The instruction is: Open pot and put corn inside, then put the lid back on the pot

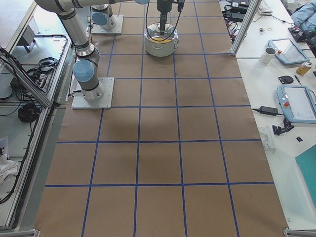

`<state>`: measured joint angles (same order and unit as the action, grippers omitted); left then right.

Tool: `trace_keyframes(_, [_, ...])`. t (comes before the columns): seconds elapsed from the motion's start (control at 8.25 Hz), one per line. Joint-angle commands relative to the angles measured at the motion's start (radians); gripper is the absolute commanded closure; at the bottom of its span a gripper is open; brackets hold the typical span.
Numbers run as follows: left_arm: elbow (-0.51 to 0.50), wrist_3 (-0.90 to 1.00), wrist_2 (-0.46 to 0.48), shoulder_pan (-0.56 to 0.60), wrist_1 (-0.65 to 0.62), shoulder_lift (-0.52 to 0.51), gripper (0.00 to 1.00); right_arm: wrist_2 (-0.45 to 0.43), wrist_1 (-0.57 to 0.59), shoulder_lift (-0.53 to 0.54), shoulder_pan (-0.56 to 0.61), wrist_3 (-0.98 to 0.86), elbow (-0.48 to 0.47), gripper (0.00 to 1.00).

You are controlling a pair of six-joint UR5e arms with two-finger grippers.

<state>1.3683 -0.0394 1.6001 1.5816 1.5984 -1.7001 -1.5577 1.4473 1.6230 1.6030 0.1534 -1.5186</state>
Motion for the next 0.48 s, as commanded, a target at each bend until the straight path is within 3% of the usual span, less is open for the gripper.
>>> trace_keyframes(0.0, [0.0,-0.001,-0.006,0.0,0.0,0.0,0.0,0.004,0.001,0.0,0.0,0.0,0.0,0.0])
trace_keyframes(0.36, [0.0,-0.001,0.004,0.0,0.0,-0.001,0.0,0.005,-0.002,0.0,0.0,0.0,0.0,0.0])
